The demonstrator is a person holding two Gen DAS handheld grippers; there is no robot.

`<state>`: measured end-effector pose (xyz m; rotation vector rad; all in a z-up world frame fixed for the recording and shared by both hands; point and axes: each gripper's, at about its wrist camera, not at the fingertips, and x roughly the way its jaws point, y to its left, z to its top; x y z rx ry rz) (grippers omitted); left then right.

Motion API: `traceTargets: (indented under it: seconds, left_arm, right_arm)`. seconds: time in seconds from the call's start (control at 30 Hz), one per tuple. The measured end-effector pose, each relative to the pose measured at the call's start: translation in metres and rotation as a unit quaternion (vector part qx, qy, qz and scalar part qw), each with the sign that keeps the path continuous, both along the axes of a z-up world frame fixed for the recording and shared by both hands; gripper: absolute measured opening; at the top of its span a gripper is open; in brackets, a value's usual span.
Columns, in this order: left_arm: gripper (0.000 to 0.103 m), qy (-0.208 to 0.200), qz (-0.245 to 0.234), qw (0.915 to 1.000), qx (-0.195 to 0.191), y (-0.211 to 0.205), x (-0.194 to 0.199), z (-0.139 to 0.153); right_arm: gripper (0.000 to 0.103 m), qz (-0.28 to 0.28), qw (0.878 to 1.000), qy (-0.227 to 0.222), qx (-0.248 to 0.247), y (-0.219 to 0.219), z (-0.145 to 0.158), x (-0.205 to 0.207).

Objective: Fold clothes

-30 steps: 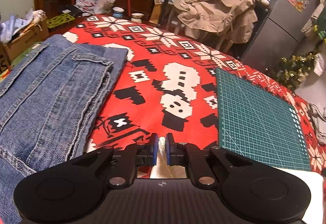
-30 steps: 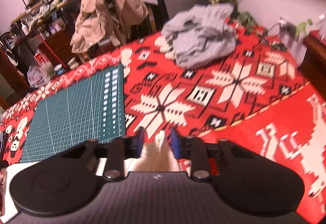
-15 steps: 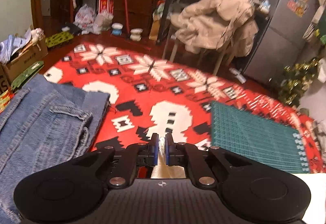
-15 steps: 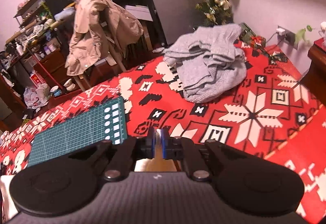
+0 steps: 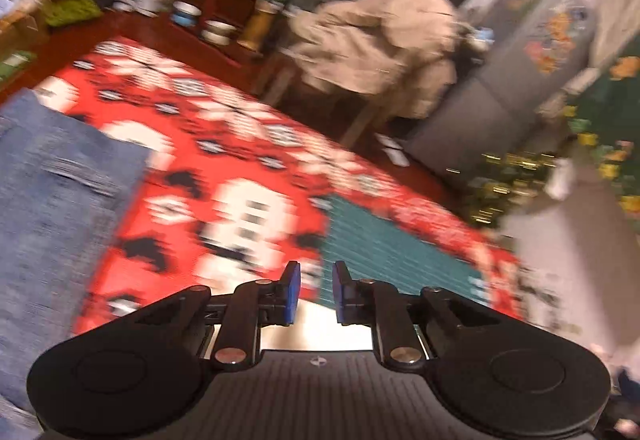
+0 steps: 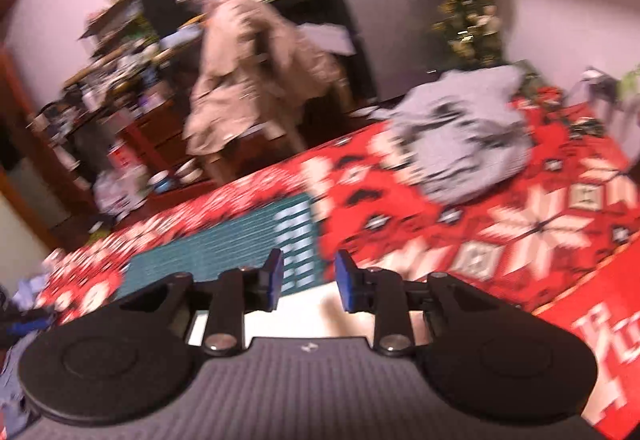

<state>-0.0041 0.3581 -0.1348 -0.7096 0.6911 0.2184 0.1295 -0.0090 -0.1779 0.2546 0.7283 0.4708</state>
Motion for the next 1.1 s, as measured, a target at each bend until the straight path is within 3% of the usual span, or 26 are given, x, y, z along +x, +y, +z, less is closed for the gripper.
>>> traceTargets:
  seconds: [0.1, 0.2, 0.37, 0.47, 0.53, 0.67, 0.87, 0.93, 1.1]
  left_arm:
    - [0.014, -0.009, -0.035, 0.9987, -0.036, -0.014, 0.011, -0.003]
    - [0.009, 0.007, -0.061, 0.9965, -0.058, -0.03, 0.027, -0.017]
    - [0.009, 0.035, -0.094, 0.9915, -0.083, -0.05, 0.038, -0.041]
    - [0.009, 0.043, -0.095, 0.9917, -0.074, -0.052, 0.036, -0.045]
    - [0.009, 0.044, -0.089, 0.9924, -0.072, -0.048, 0.034, -0.047]
    - [0.003, 0.045, -0.063, 0.9943, -0.073, -0.033, 0.027, -0.05]
    - [0.004, 0.039, -0.016, 0.9953, -0.088, -0.006, 0.013, -0.043]
    - [0.005, 0.021, -0.012, 0.9933, -0.113, -0.001, 0.006, -0.038]
    - [0.005, -0.013, -0.051, 0.9886, -0.141, -0.017, 0.003, -0.025]
  right_arm:
    - [0.029, 0.04, 0.999, 0.019, 0.009, 0.028, -0.008, -0.002]
    - [0.014, 0.067, 0.996, 0.053, 0.034, 0.053, -0.016, 0.001]
    - [0.013, 0.091, 0.987, 0.11, 0.069, 0.076, -0.036, 0.001]
    - [0.013, 0.084, 0.988, 0.122, 0.054, 0.077, -0.048, 0.004]
    - [0.005, 0.071, 0.988, 0.123, 0.058, 0.068, -0.051, 0.007]
    - [0.005, 0.03, 0.99, 0.125, 0.066, 0.04, -0.055, 0.015]
    - [0.004, -0.051, 0.987, 0.126, 0.088, -0.011, -0.054, 0.023]
    - [0.009, -0.071, 0.983, 0.13, 0.106, -0.025, -0.053, 0.024]
    - [0.013, -0.037, 0.983, 0.125, 0.13, -0.01, -0.042, 0.006]
